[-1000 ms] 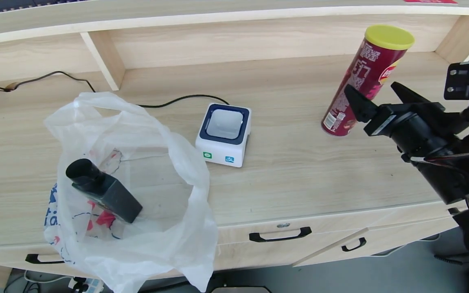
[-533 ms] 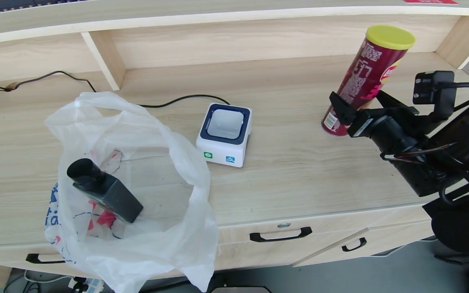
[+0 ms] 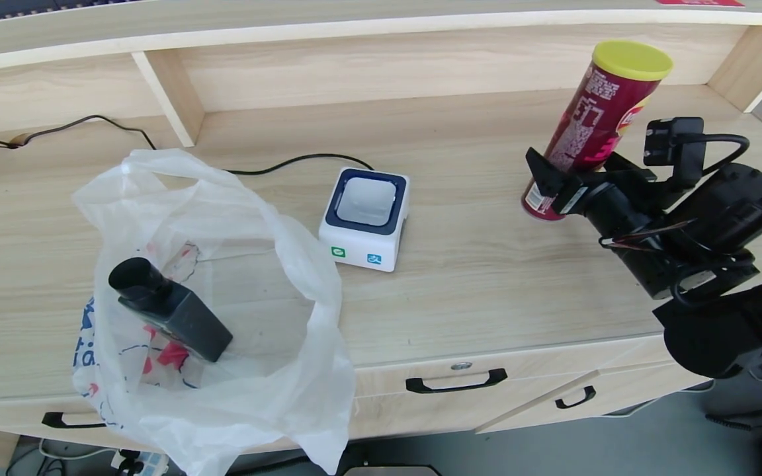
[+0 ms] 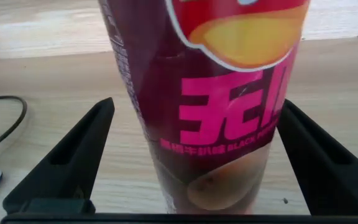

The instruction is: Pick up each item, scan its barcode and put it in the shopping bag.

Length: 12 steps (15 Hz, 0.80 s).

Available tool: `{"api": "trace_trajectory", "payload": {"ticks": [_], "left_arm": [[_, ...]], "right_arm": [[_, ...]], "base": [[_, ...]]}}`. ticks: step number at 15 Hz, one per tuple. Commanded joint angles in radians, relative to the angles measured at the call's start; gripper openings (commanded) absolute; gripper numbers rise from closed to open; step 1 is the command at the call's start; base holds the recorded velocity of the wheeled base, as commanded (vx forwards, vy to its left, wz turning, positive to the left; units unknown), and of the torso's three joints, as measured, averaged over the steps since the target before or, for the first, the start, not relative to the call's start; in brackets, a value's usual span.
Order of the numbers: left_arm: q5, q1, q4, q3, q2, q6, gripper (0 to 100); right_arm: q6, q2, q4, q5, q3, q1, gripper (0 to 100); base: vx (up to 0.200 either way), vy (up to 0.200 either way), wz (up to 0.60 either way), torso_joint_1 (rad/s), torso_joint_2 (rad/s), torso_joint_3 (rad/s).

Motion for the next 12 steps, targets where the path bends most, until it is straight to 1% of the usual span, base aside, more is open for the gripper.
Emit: {"api": "trace_trajectory", "payload": {"ticks": [1,2,5,9,10,12], "left_arm": [[0.000,0.000,-0.001,0.000,0.002,0.000,100],[0.000,0.000,-0.001,0.000,0.002,0.000,100],[0.000,0.000,-0.001,0.000,0.002,0.000,100],[0.000,0.000,-0.001,0.000,0.002,0.000,100],[0.000,0.000,-0.001,0.000,0.002,0.001,100],[0.000,0.000,-0.001,0.000,0.002,0.000,100]], "right_arm": [[0.000,0.019,-0.001,0.002,-0.004,-0.019,100],[0.000,0.028,-0.001,0.005,-0.013,-0.042,100],[0.007,0.048,-0.001,0.035,-0.039,-0.043,100],[0.008,0.079,-0.001,0.036,-0.067,-0.040,100],[0.013,0.082,-0.003,0.036,-0.067,-0.031,0],[0.017,0.082,-0.006,0.038,-0.068,-0.007,0]], "base": [[0.000,0.000,0.00,0.000,0.00,0.000],[0.000,0.000,0.00,0.000,0.00,0.000],[0.000,0.000,0.00,0.000,0.00,0.000],[0.000,0.000,0.00,0.000,0.00,0.000],[0.000,0.000,0.00,0.000,0.00,0.000],[0.000,0.000,0.00,0.000,0.00,0.000]]}}
